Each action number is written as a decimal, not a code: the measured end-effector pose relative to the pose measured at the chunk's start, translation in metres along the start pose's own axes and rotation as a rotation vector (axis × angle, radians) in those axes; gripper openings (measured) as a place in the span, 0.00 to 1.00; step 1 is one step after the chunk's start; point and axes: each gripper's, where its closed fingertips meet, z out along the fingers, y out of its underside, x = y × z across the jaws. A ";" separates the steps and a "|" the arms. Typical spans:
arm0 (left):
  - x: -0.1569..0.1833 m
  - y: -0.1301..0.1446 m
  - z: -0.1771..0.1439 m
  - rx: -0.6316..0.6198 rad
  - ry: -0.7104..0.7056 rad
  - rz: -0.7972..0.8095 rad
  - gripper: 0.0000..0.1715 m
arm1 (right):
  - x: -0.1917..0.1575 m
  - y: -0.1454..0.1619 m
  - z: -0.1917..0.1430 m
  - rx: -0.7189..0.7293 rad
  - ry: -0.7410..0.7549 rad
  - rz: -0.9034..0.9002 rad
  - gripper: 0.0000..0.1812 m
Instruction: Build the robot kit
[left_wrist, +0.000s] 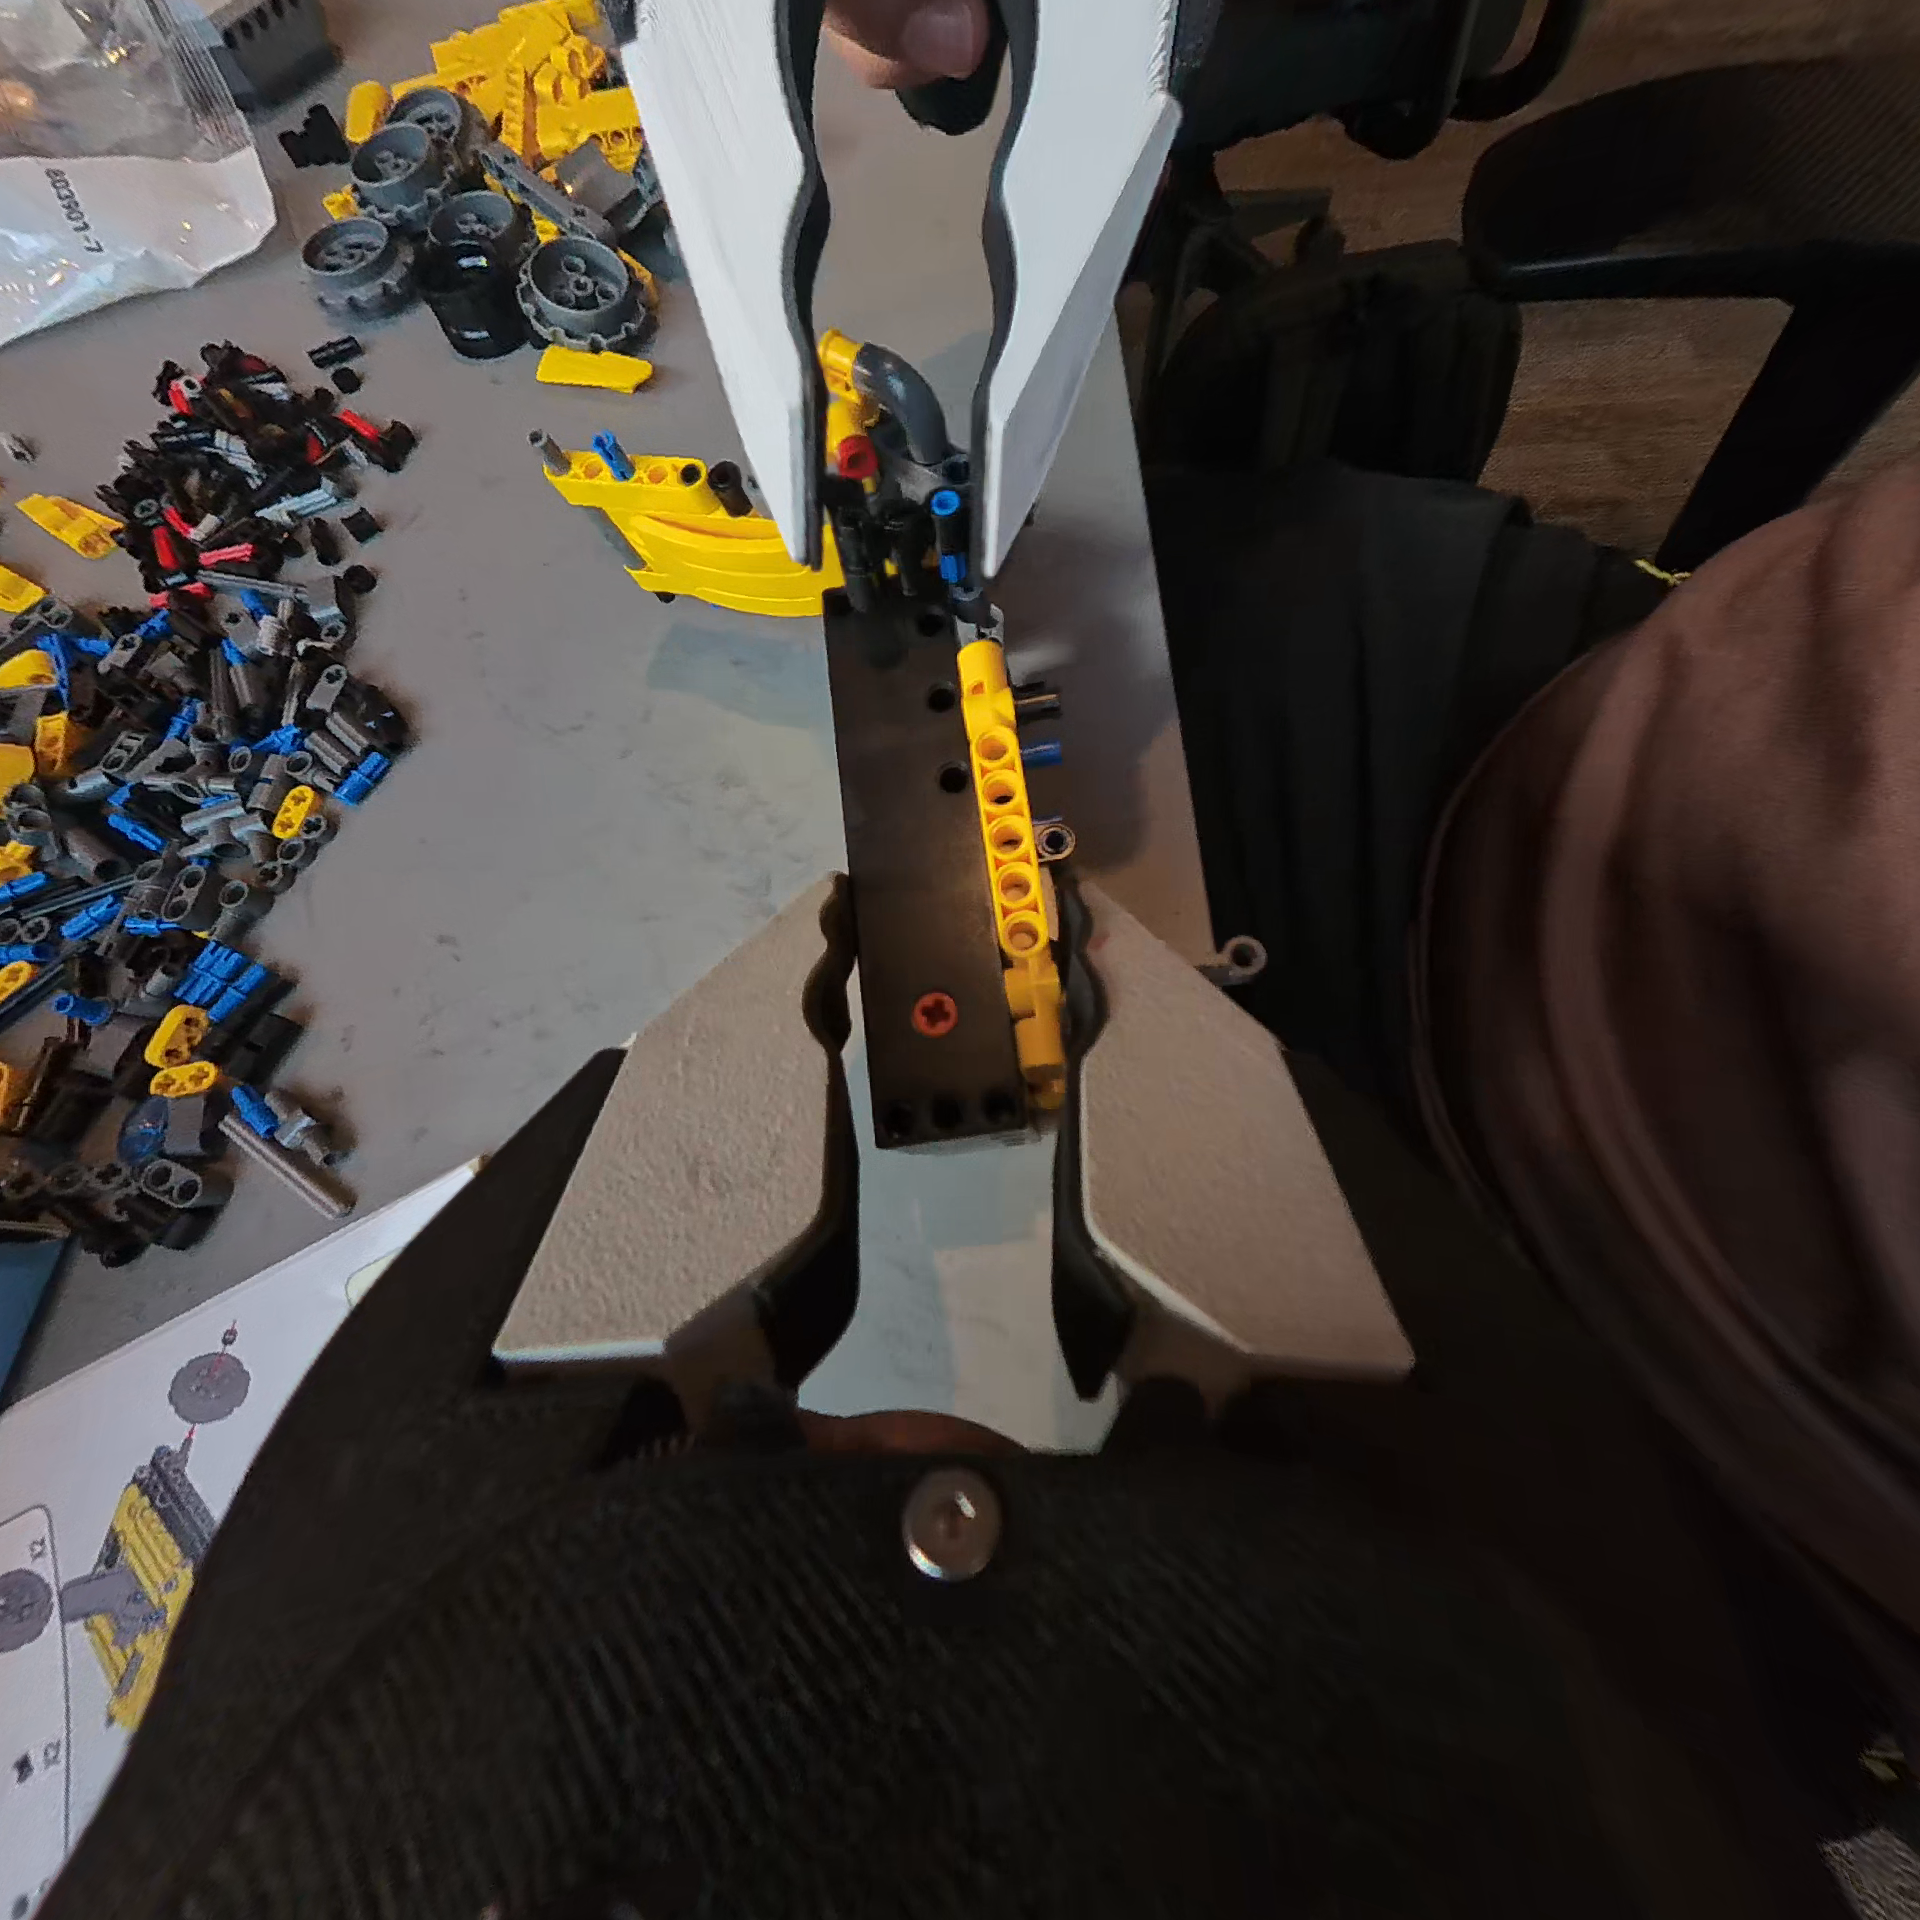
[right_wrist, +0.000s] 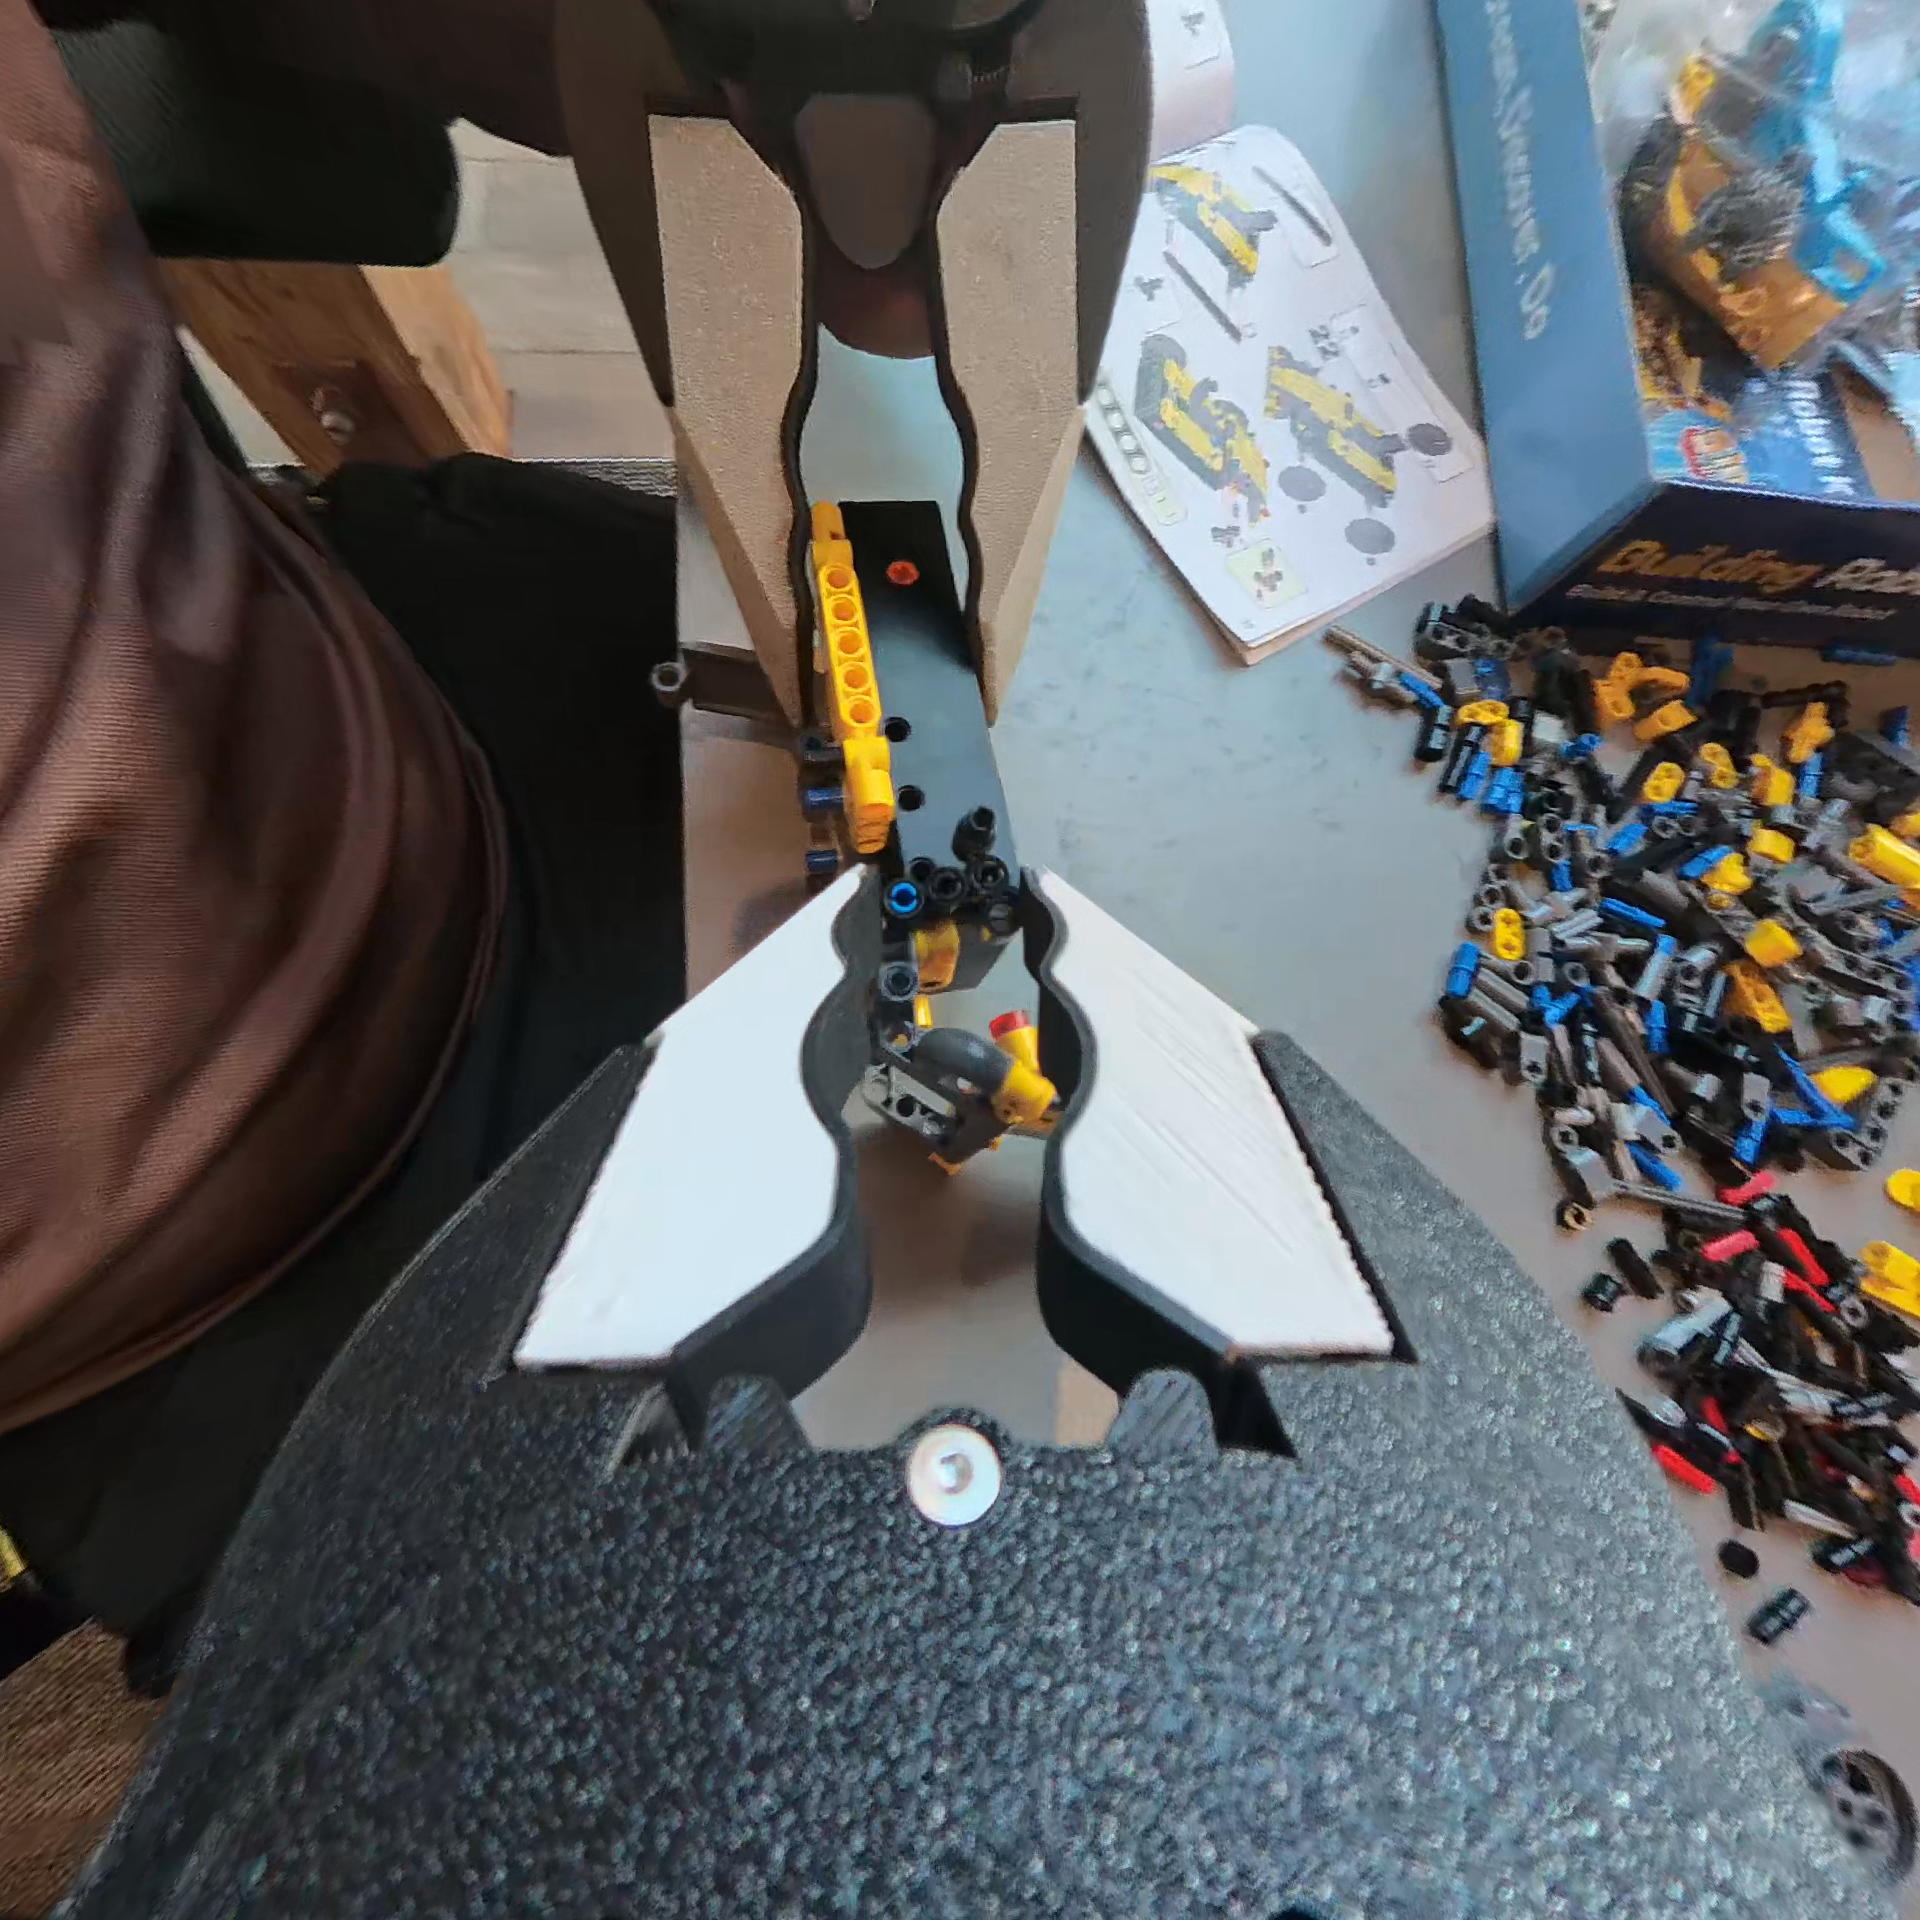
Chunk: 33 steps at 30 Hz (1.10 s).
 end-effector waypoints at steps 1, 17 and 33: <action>-0.001 -0.001 0.001 0.015 0.005 0.004 0.21 | 0.001 0.000 0.001 0.004 0.009 -0.003 0.12; -0.003 -0.009 0.005 0.198 -0.050 0.078 0.22 | -0.001 0.003 -0.005 -0.329 0.029 -0.100 0.13; -0.003 -0.009 0.006 0.202 -0.057 0.070 0.22 | 0.000 0.017 -0.006 -0.713 -0.035 -0.075 0.13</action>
